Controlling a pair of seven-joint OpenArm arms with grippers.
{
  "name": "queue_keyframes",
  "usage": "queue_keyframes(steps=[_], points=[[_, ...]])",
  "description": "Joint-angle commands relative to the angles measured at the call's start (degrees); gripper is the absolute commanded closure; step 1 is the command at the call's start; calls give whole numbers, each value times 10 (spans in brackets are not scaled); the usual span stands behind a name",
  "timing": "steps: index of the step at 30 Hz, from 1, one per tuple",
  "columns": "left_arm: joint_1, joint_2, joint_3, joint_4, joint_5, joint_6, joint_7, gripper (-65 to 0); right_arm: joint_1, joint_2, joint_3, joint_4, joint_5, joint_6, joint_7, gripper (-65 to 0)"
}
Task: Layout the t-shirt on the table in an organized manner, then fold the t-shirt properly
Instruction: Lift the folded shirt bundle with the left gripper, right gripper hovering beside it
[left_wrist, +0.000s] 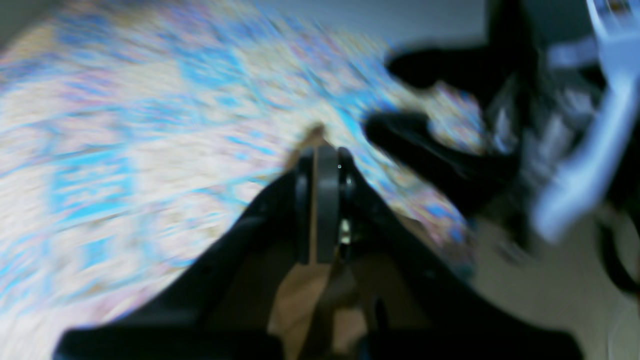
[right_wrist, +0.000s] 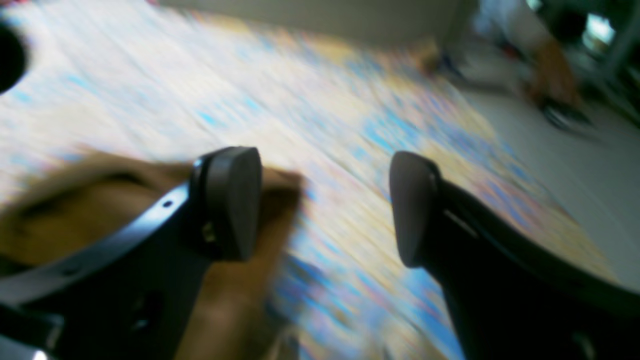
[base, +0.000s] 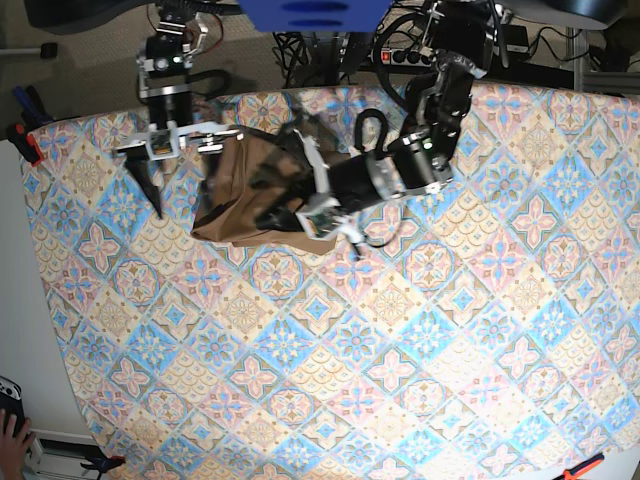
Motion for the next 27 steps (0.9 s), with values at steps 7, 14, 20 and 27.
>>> queue_keyframes(steps=[7, 14, 20, 27], points=[[32, -38, -94, -7, -5, 7, -9, 0, -20, 0, -133, 11, 6, -2, 18, -389], [58, -61, -94, -4, -6, 8, -10, 0, -19, 0, -184, -36, 7, -2, -54, -389], [63, -62, -94, -4, -6, 8, -10, 0, -3, 1, -150, -100, 8, -2, -53, -389], [62, -62, -94, -4, -6, 8, -9, 0, 31, 1, -97, -84, 7, -2, -53, -389]])
